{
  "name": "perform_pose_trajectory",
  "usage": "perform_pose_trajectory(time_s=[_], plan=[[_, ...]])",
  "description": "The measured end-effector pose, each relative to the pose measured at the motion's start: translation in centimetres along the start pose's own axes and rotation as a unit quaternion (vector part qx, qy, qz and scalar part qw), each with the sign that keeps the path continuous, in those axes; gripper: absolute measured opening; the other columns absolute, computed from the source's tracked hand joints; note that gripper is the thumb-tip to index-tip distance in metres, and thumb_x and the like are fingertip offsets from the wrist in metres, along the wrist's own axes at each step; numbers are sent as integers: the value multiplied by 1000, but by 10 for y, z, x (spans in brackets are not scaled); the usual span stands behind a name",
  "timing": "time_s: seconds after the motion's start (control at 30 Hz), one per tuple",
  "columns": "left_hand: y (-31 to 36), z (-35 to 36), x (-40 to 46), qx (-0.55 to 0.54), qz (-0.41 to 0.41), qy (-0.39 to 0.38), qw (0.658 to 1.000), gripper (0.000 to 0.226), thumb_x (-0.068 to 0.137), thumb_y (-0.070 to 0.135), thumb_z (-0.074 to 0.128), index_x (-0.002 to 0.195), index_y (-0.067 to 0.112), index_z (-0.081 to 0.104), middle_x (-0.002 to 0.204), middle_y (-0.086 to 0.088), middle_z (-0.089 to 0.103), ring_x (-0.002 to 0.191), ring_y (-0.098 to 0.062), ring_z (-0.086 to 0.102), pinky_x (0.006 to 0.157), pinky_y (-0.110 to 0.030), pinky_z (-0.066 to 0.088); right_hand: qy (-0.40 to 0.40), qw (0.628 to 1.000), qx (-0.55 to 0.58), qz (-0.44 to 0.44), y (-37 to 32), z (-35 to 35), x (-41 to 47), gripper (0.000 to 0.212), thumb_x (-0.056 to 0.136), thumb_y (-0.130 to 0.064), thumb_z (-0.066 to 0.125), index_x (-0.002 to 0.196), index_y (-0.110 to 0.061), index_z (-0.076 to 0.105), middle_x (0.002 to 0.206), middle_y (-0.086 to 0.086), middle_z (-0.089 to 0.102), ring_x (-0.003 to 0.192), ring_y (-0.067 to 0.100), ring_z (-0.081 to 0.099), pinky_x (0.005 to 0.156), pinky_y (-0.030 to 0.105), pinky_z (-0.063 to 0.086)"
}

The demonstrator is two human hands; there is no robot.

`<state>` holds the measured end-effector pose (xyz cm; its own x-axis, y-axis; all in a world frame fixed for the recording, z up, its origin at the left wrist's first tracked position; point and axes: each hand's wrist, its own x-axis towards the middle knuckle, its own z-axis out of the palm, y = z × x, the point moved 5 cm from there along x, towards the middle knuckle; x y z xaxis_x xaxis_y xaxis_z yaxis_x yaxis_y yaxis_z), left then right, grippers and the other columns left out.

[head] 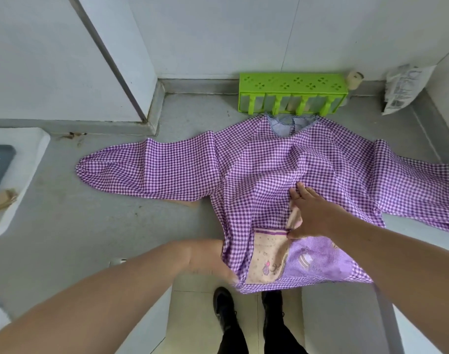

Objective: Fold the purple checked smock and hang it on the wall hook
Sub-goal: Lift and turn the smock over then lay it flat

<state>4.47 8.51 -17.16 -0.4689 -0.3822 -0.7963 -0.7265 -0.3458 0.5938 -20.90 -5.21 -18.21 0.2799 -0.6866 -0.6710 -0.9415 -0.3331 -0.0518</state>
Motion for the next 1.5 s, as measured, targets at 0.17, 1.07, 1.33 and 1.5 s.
perform_pose_trajectory(time_s=[0.17, 1.07, 1.33, 1.5], plan=[[5, 16, 13, 350, 60, 106, 929, 23, 86, 25, 64, 108, 23, 62, 110, -2, 64, 97, -23, 60, 85, -41, 59, 1, 1000, -21, -14, -1, -3, -3, 135, 77, -71, 75, 164, -19, -13, 169, 3, -26, 158, 24, -18, 127, 45, 2], [-17, 32, -5, 82, -203, -117, 969, 63, 102, 63, 40, 128, 12, 68, 113, -10, 79, 96, -29, 77, 95, -42, 61, 3, 1000, -14, -7, 3, -2, -2, 140, 74, -74, 75, 163, -20, -20, 169, 4, -27, 159, 25, -14, 126, 43, 2], [-23, 16, -18, 26, -241, -136, 961, 36, 101, 55, 49, 102, 31, 75, 112, 8, 72, 100, -21, 58, 104, -41, 48, -6, 1000, -29, -3, 2, -3, -5, 141, 73, -77, 73, 161, -21, -22, 169, 4, -28, 159, 25, -15, 128, 49, 5], [-10, -43, -14, 234, -130, 222, 938, 43, 102, 58, 47, 117, 21, 66, 121, -1, 63, 94, -13, 59, 90, -38, 53, -7, 999, -29, 15, 2, -2, -3, 144, 69, -81, 72, 161, -24, -23, 167, -2, -31, 158, 22, -17, 127, 58, 18]])
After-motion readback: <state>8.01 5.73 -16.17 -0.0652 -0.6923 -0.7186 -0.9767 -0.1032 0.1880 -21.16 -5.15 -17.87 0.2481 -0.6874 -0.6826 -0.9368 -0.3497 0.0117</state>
